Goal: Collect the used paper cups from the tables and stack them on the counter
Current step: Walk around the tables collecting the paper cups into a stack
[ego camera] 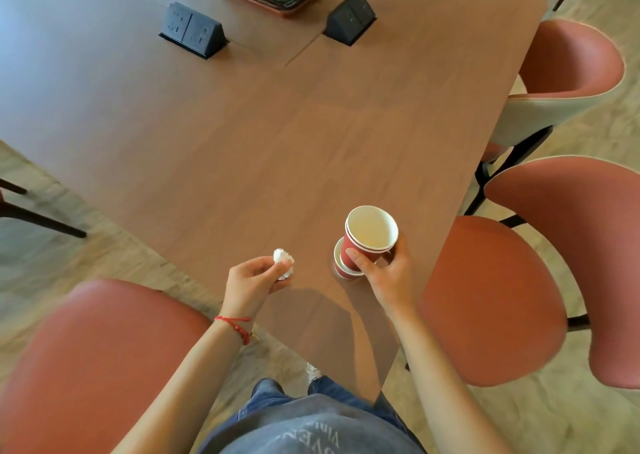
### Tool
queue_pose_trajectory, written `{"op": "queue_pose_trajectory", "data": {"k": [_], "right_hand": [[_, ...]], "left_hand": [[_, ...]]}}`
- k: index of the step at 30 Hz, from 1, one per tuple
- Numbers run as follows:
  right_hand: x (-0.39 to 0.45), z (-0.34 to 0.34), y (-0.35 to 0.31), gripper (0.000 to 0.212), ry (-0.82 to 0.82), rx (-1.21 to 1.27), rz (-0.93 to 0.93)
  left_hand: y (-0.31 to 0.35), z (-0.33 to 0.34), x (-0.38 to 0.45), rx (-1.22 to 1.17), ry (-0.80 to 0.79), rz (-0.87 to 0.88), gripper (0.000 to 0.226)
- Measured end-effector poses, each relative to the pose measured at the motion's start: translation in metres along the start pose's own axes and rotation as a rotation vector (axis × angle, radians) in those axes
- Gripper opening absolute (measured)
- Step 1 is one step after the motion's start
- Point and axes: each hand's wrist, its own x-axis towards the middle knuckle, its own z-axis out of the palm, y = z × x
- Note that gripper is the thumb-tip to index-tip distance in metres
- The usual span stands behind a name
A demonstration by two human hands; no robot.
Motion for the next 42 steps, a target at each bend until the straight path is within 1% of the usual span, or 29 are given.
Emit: {"op": "queue_pose_trajectory", "data": {"k": [3,7,13,15,19,20,21,24,26,28,33,37,42], "right_hand": [[0.006,0.002,0.008,0.059,0.004,-0.020,-0.014],[0.010,0.004,0.021,0.061,-0.040,-0.006,0.016],[0.008,0.004,0.039,0.061,-0.075,-0.088,0.035],[0.007,0.004,0.046,0.067,-0.105,-0.085,0.066],[0.004,0.004,0.058,0.089,-0.153,-0.081,0.134],[0.004,0.005,0.061,0.091,-0.159,-0.080,0.141],[0.005,0.005,0.063,0.090,-0.164,-0.081,0.143],[0.005,0.008,0.065,0.075,-0.165,-0.097,0.130],[0.006,0.009,0.065,0.069,-0.149,-0.101,0.119],[0.007,0.010,0.064,0.067,-0.150,-0.092,0.114],[0.009,0.013,0.056,0.064,-0.213,-0.067,0.137],[0.006,0.019,0.045,0.059,-0.286,-0.073,0.128],[-0.001,0.038,0.034,0.057,-0.459,-0.016,0.152]], "left_hand": [[0.002,0.001,0.003,0.007,0.018,-0.008,0.015],[0.004,0.001,0.006,0.001,0.038,-0.029,0.013],[0.003,0.001,0.009,0.027,0.057,-0.048,0.012],[0.003,0.000,0.010,0.031,0.056,-0.053,0.013],[0.001,0.000,0.011,0.036,0.048,-0.062,0.015],[0.000,0.000,0.011,0.036,0.049,-0.063,0.015],[0.000,-0.001,0.010,0.038,0.049,-0.063,0.015],[-0.002,-0.002,0.009,0.047,0.055,-0.062,0.015],[-0.002,-0.003,0.009,0.043,0.068,-0.066,0.013],[-0.002,-0.003,0.009,0.043,0.082,-0.064,0.013],[-0.004,-0.003,0.004,0.016,0.116,-0.049,0.016],[-0.010,-0.012,-0.005,-0.025,0.169,-0.038,0.017],[-0.028,-0.034,-0.026,-0.077,0.298,-0.056,0.014]]}}
